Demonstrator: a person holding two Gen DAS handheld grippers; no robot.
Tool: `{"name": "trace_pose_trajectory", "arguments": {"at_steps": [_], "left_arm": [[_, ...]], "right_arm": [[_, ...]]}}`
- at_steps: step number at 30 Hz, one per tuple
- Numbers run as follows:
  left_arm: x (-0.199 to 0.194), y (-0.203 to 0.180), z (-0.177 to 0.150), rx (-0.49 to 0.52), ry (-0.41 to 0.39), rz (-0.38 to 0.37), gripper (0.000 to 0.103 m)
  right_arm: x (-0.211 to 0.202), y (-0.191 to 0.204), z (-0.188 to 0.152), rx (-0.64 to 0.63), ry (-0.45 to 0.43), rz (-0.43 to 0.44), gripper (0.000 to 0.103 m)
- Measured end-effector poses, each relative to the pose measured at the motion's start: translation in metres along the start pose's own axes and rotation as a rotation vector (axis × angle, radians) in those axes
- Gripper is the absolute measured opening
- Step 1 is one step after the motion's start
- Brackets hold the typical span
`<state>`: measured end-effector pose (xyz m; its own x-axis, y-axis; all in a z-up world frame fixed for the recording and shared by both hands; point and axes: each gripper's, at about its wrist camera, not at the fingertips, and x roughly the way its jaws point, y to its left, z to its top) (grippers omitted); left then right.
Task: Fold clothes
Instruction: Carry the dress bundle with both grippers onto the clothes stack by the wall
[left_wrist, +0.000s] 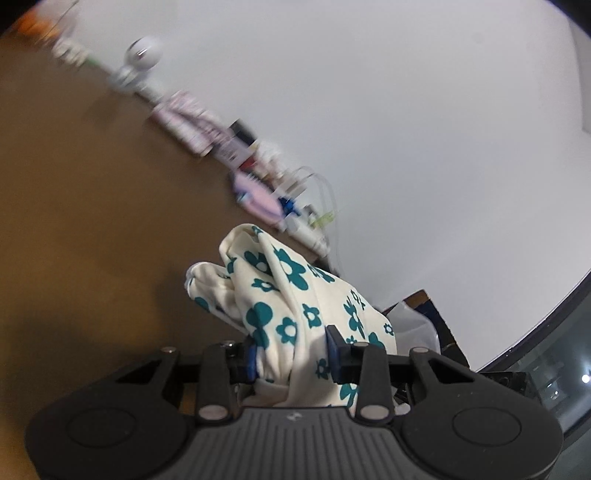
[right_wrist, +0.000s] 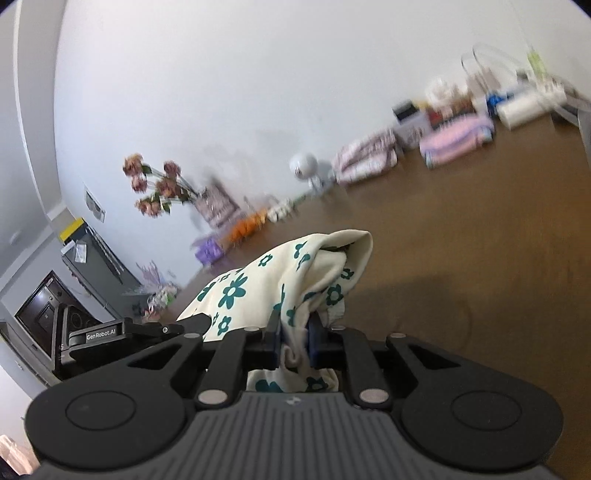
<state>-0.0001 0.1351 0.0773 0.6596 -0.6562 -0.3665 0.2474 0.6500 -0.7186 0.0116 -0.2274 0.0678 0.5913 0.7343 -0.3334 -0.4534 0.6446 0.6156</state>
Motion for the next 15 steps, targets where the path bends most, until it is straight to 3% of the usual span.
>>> {"name": "trace_pose_trajectory", "arguments": {"at_steps": [3, 8, 15], "left_arm": [[0.021, -0.019, 0.027, 0.046, -0.029, -0.016, 0.033], [0.074, -0.035, 0.091, 0.018, -0.033, -0.077, 0.033], [0.171, -0.047, 0.177, 0.025, -0.060, -0.104, 0.033]], "right_arm": [[-0.001, -0.002, 0.037, -0.020, -0.018, -0.017, 0.013], [0.003, -0.016, 0.111, -0.036, -0.029, -0.018, 0.013], [0.036, -0.067, 0.234, -0.047, -0.015, -0.056, 0.013]]}}
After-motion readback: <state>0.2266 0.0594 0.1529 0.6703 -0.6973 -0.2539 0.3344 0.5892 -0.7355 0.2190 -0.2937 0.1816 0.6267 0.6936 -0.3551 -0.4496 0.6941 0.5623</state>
